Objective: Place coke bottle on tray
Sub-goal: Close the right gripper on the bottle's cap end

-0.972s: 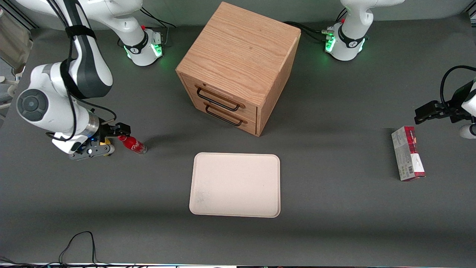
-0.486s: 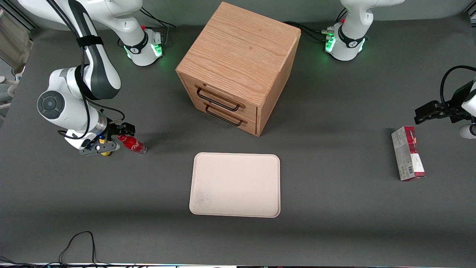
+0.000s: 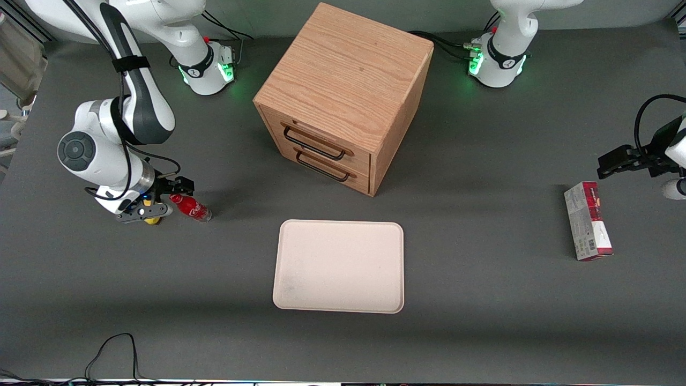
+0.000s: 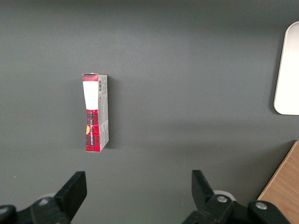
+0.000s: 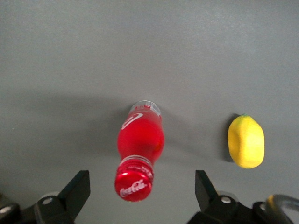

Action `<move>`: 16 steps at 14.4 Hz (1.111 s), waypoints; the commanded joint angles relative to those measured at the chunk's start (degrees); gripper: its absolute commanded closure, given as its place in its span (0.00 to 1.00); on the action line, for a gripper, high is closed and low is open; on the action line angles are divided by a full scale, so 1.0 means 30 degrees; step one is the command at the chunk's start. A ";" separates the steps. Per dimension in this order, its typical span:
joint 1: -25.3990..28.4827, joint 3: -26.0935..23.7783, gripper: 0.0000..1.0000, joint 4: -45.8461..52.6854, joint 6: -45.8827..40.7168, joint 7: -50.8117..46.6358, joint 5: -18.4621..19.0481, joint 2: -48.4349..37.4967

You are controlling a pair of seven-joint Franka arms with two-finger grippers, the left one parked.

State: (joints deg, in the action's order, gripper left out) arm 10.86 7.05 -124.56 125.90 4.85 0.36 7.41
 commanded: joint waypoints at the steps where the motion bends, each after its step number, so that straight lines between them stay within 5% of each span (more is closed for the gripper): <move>1: 0.0070 0.0110 0.09 -0.0490 0.0249 0.0377 0.0173 -0.0623; 2: 0.0070 0.0110 0.21 -0.0490 0.0249 0.0348 0.0085 -0.0652; 5: 0.0186 0.0110 0.96 -0.0490 0.0191 0.0348 0.0084 -0.0828; 12: 0.0217 0.0080 1.00 0.0412 -0.0623 0.0055 0.0055 -0.1091; 16: 0.0216 0.0022 1.00 0.7923 -0.7904 -0.0119 -0.1172 -0.0364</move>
State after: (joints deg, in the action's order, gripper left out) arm 11.22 7.11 -114.62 114.31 4.85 -0.62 5.61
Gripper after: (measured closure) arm 0.687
